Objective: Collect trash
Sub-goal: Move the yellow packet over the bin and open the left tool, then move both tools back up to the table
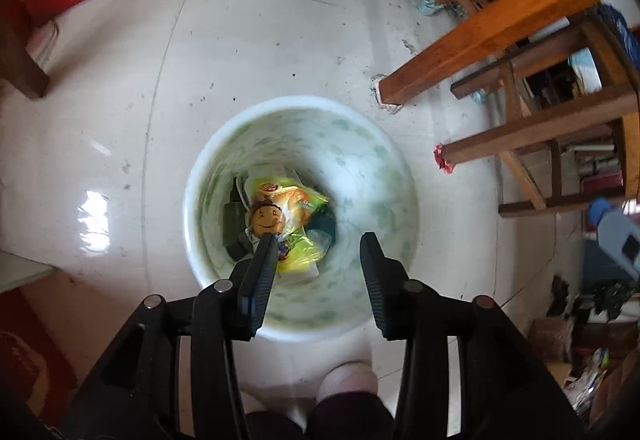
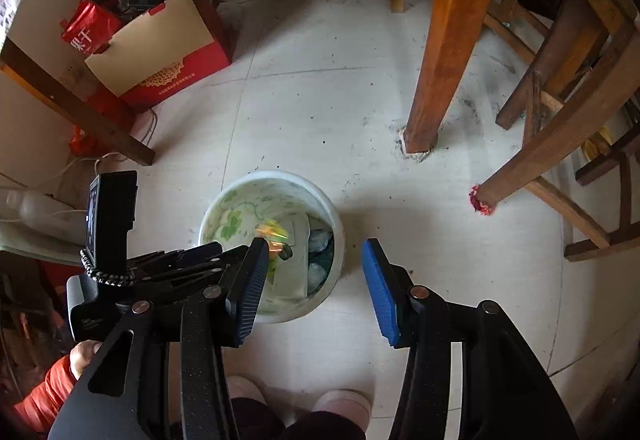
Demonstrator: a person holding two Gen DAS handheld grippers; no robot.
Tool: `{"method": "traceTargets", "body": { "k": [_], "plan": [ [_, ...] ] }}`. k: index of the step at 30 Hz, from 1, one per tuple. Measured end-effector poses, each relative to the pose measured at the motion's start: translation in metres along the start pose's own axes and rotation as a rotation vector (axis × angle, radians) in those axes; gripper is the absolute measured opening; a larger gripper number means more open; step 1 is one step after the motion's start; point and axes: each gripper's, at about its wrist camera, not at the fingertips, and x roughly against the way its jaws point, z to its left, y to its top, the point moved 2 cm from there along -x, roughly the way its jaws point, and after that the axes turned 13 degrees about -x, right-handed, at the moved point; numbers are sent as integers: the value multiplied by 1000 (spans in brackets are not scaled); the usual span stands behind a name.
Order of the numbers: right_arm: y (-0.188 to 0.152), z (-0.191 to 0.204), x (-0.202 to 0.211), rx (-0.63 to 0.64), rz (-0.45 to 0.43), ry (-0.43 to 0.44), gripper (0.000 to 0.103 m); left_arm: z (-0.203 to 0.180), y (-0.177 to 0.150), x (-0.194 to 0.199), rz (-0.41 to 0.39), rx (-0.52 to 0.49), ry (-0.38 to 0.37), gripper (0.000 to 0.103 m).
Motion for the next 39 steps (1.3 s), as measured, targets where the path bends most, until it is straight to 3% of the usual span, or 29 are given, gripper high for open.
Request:
{"method": "traceTargets", "body": {
  "k": [7,15,22,29,34,36,39],
  "plan": [
    [17,9,60,-4,2,10,45,-31,8,108,-17,-68,96,41],
    [56,48,190,42,-33,50,45,-93,39,304,-123,-107,207,41],
    [88,83,333,97,-128,90,45,-145,66,466,-255,-100,290,41],
    [105,112,472,102,-249,144,45,-191,72,621,-464,-153,343,45],
    [110,130,550,113,-393,147,45,-211,72,697,-588,-187,375,46],
    [110,140,578,110,-444,154,45,-213,72,722,-619,-188,376,55],
    [111,149,601,90,-500,148,51,-215,74,751,-679,-207,348,56]
  ]
}}
